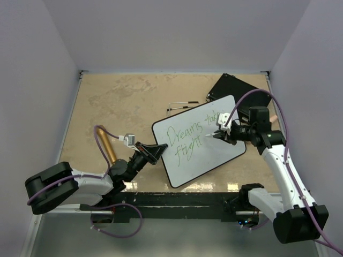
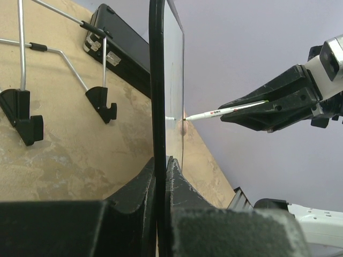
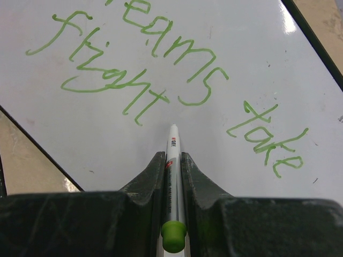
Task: Write a sentence on the whiteboard
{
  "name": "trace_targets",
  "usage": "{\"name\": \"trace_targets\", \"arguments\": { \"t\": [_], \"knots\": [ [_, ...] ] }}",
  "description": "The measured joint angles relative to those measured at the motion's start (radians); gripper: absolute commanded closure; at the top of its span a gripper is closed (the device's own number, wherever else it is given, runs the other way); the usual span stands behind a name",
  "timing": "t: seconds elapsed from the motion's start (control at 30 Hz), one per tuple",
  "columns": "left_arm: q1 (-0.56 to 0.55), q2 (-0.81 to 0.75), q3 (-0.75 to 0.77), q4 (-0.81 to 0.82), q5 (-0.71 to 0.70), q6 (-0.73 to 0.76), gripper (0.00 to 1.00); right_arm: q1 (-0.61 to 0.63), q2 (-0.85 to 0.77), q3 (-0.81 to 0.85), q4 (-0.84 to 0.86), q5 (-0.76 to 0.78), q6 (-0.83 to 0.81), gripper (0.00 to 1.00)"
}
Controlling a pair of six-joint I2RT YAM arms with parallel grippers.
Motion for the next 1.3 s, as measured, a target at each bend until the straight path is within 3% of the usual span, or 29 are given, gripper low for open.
{"name": "trace_targets", "arguments": {
  "t": [0.27, 1.3],
  "knots": [
    [0.000, 0.009, 0.000, 0.008, 0.001, -0.005, 1.00, 0.083, 0.000, -0.021, 0.083, 0.068, 0.078, 1.00],
    [0.003, 0.008, -0.002, 0.002, -0.002, -0.021, 1.00, 0.087, -0.002, -0.020, 0.040, 0.138, 0.056, 1.00]
  ]
}}
